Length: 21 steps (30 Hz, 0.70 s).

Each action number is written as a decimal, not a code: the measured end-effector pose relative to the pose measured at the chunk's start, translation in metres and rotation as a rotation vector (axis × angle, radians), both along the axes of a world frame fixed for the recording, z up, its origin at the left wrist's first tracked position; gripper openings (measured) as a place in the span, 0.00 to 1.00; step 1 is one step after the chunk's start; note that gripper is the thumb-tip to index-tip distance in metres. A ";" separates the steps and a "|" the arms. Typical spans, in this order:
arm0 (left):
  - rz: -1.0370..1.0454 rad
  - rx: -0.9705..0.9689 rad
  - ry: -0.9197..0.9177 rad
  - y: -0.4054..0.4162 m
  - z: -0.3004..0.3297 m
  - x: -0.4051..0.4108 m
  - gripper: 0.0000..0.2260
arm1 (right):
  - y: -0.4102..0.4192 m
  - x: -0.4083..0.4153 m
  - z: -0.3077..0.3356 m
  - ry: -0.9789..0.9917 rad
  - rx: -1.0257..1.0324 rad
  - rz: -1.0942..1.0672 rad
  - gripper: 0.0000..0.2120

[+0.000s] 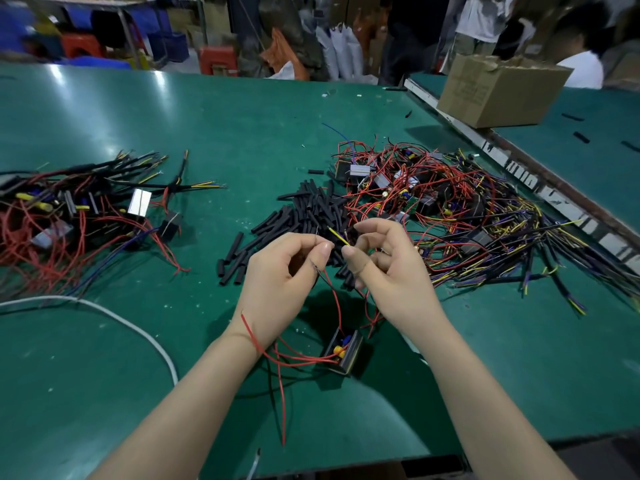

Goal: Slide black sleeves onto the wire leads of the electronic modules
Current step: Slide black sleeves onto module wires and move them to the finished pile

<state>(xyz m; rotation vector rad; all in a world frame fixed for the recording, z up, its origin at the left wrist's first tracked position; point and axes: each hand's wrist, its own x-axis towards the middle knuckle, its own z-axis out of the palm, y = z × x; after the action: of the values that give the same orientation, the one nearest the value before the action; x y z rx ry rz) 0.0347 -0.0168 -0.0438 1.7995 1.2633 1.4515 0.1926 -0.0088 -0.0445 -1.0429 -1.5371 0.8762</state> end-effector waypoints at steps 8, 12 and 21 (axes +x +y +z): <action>-0.019 -0.093 -0.070 0.001 0.001 0.000 0.06 | -0.004 -0.003 0.003 0.059 -0.047 0.072 0.14; -0.049 -0.159 -0.168 0.002 0.001 0.000 0.03 | -0.004 -0.002 0.003 0.055 -0.051 0.086 0.16; -0.074 -0.170 -0.178 0.003 -0.001 -0.001 0.04 | -0.009 -0.004 0.006 0.042 -0.088 0.121 0.03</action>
<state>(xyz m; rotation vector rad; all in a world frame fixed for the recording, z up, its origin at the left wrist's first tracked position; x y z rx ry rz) 0.0332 -0.0141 -0.0445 1.5541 1.1799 1.3857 0.1882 -0.0179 -0.0389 -0.9962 -1.5501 1.0515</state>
